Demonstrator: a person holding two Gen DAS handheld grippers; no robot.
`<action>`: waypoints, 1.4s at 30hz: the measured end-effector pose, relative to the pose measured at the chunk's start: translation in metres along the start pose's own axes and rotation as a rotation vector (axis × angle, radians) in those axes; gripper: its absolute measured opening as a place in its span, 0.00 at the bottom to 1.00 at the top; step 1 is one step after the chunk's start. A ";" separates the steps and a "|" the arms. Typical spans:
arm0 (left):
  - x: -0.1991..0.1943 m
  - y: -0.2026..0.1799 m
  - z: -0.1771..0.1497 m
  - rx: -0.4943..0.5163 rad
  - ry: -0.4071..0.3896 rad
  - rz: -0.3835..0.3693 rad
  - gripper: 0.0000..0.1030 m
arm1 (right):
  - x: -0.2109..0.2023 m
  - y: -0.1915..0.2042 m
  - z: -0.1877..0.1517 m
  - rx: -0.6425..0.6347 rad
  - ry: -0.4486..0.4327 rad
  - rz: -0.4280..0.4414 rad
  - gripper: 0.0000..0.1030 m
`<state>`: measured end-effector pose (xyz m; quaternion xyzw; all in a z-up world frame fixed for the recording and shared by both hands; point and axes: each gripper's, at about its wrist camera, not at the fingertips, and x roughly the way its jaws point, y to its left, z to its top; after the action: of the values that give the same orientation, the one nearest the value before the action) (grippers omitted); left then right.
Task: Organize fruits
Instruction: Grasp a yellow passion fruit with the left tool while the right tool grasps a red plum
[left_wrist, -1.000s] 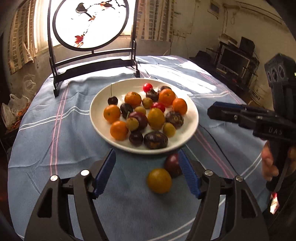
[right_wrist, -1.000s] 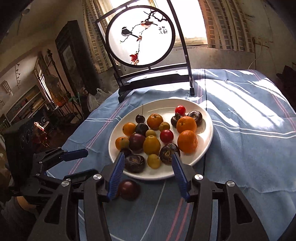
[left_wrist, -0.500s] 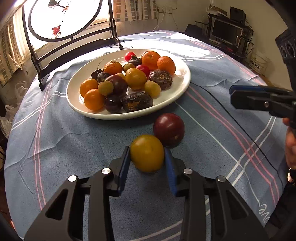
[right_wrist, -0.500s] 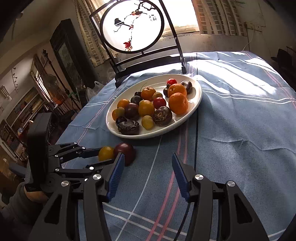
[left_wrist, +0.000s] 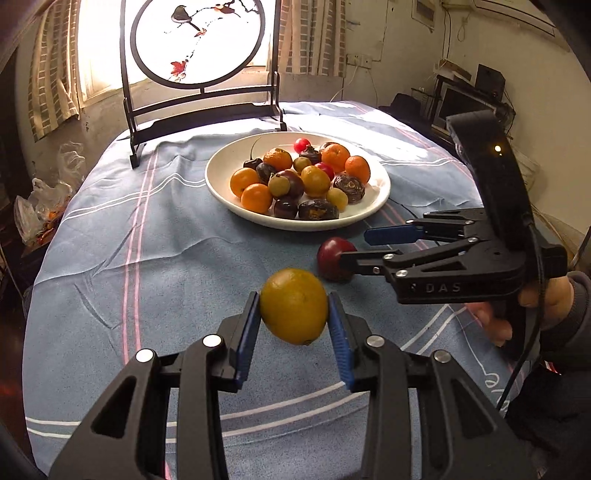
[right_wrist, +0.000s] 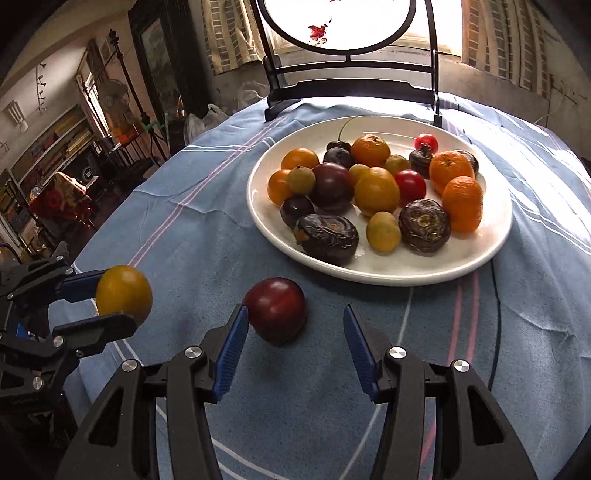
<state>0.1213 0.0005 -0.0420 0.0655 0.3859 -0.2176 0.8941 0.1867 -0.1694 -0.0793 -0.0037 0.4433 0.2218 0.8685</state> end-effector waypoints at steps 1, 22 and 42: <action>0.000 0.001 -0.001 -0.003 0.001 -0.002 0.34 | 0.002 0.003 0.002 -0.009 0.002 0.000 0.51; 0.000 0.016 0.007 -0.066 -0.022 -0.018 0.35 | -0.044 -0.005 -0.001 0.017 -0.090 0.140 0.12; -0.005 0.024 0.003 -0.105 -0.042 -0.027 0.35 | -0.020 0.033 -0.026 -0.188 0.026 0.073 0.37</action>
<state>0.1306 0.0230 -0.0373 0.0089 0.3788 -0.2107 0.9011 0.1437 -0.1524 -0.0730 -0.0720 0.4315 0.2937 0.8499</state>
